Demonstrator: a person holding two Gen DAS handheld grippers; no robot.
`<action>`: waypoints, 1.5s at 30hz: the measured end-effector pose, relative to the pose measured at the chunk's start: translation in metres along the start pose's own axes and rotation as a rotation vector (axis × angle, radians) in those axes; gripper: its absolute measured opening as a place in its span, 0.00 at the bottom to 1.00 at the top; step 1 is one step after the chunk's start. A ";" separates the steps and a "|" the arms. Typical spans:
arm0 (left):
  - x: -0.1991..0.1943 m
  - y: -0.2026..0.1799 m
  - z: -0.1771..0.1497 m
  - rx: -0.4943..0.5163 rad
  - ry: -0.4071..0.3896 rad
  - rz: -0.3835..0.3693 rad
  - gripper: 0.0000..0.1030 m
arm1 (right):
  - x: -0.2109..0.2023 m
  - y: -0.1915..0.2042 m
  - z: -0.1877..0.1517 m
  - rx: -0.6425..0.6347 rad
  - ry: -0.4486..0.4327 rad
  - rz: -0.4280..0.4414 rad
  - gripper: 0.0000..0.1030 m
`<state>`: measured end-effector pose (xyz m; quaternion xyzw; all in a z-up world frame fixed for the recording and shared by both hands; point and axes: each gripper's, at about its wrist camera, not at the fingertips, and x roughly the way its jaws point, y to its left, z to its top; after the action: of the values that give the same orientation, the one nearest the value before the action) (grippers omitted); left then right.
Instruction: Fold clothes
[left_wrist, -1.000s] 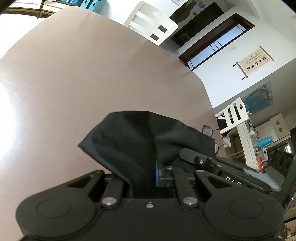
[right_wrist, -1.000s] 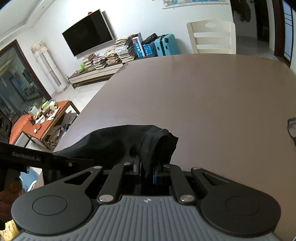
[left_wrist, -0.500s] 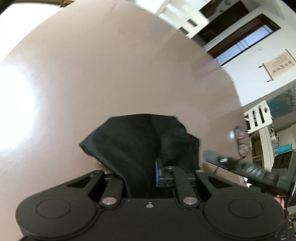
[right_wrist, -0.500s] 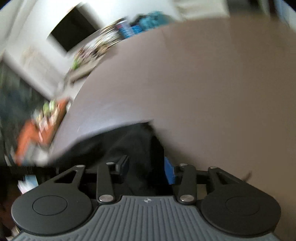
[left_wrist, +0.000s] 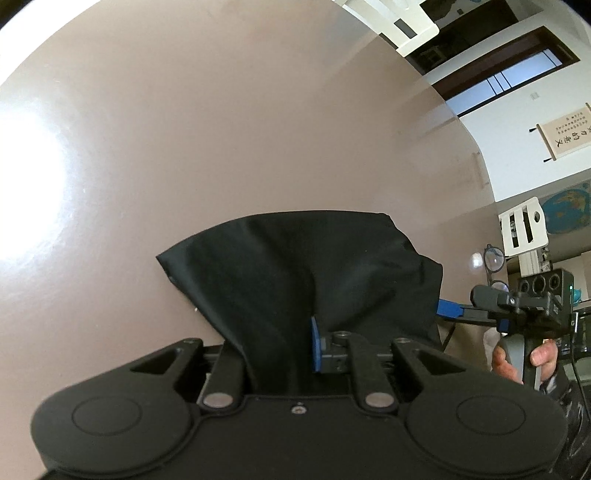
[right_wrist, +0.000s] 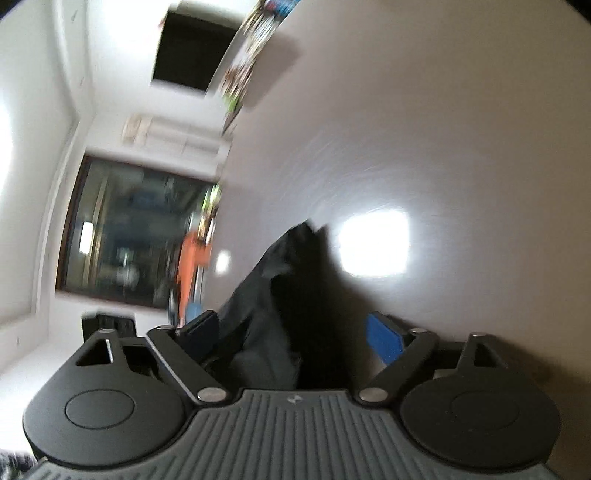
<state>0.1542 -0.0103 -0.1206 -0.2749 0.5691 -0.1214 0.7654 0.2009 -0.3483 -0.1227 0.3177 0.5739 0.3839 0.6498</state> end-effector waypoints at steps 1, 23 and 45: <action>0.001 0.001 0.000 -0.002 0.002 0.000 0.15 | 0.006 0.004 0.003 -0.013 0.024 0.004 0.92; -0.061 -0.053 -0.010 0.062 -0.219 -0.037 0.11 | 0.005 0.110 -0.004 -0.279 -0.017 -0.174 0.11; -0.011 -0.035 -0.034 -0.333 -0.344 0.160 0.11 | 0.159 0.243 0.011 -1.130 0.456 -0.675 0.07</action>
<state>0.1232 -0.0428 -0.0990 -0.3678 0.4626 0.0837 0.8023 0.1870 -0.0884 0.0067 -0.3533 0.4757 0.4577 0.6628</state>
